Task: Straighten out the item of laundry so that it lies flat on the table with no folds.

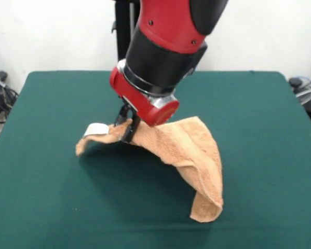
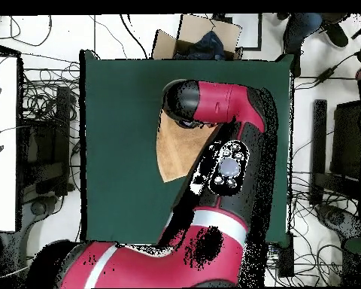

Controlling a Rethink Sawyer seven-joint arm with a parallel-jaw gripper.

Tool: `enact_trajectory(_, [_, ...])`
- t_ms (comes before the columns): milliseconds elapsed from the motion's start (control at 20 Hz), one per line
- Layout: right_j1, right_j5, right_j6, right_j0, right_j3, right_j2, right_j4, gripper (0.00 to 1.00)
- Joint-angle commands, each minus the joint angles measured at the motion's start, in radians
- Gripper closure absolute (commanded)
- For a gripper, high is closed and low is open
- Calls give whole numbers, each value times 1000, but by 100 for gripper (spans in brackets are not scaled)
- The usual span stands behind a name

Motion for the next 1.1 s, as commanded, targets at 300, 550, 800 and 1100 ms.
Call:
enact_trajectory(300, [33, -154, 222, 28, 52, -92, -44, 100])
enact_trajectory(550, [46, -181, 183, 30, 71, -85, -27, 100])
enact_trajectory(800, [45, -175, 158, 29, 71, -88, -17, 100])
enact_trajectory(1100, [54, -224, 186, 29, 91, -93, -13, 100])
